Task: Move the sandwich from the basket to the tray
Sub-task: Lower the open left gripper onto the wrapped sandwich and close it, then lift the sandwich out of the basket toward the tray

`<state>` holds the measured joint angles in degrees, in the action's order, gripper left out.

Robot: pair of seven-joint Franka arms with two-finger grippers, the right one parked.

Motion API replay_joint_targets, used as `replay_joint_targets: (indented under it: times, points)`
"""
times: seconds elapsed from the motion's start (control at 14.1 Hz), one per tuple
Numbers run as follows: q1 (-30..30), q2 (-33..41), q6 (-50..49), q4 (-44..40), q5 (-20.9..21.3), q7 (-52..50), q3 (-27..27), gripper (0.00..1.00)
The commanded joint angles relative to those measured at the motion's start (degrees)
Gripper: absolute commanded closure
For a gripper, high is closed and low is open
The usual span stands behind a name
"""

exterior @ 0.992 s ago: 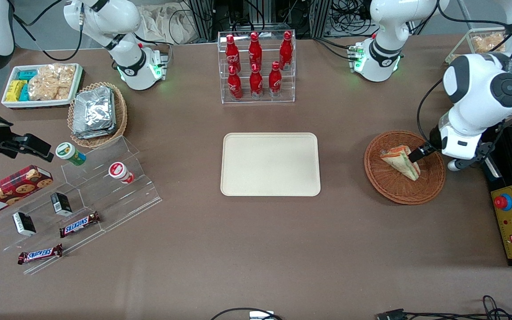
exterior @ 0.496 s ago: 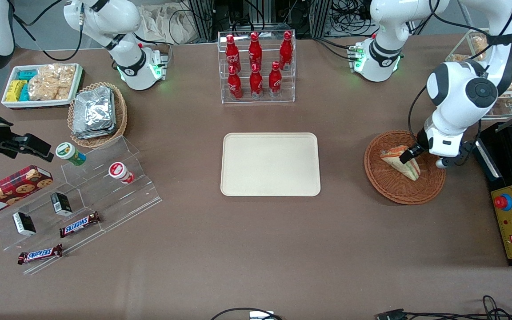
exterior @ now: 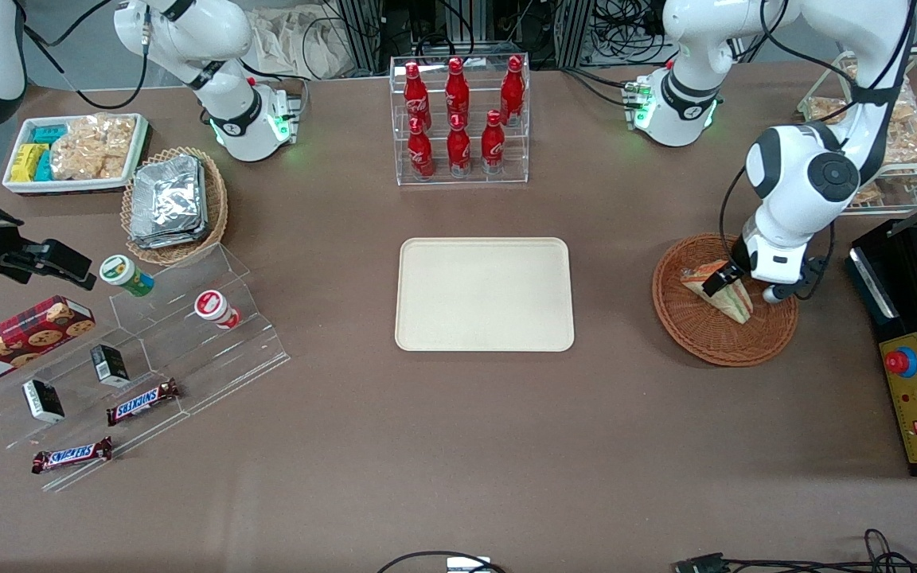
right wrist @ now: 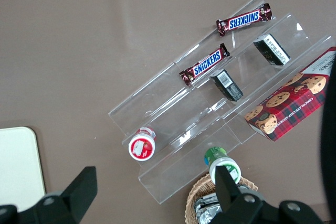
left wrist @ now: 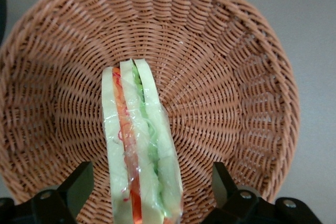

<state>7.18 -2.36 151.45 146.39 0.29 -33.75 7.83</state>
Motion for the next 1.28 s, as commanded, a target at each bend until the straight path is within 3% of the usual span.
replay_joint_targets:
  times: [0.0, 0.14, 0.21, 0.28, 0.35, 0.43, 0.71, 0.92, 1.2]
  points:
    - [0.2, -1.4, 4.2, 1.8, 0.1, -0.9, 0.1, 0.00]
    - [0.2, -2.2, 4.9, 2.0, 0.1, -0.9, -1.5, 0.00]
    - [0.2, -2.2, 4.9, 2.0, 0.1, -0.8, -1.8, 0.11]
    - [0.2, -2.2, 4.9, 2.0, 0.2, -0.8, -1.9, 0.30]
    - [0.2, -2.1, 4.9, 2.0, 0.2, -0.6, -1.9, 0.59]
    - [0.1, -2.2, 4.8, 2.0, 0.2, -0.5, -1.9, 0.71]
    - [0.1, -1.1, 4.0, 1.3, 0.2, -0.4, -1.8, 0.91]
    - [-0.1, 2.7, -2.4, -1.0, 0.4, 1.2, -1.6, 0.94]
    - [-0.8, 7.2, -14.8, -7.4, 0.6, 13.1, -0.8, 0.95]
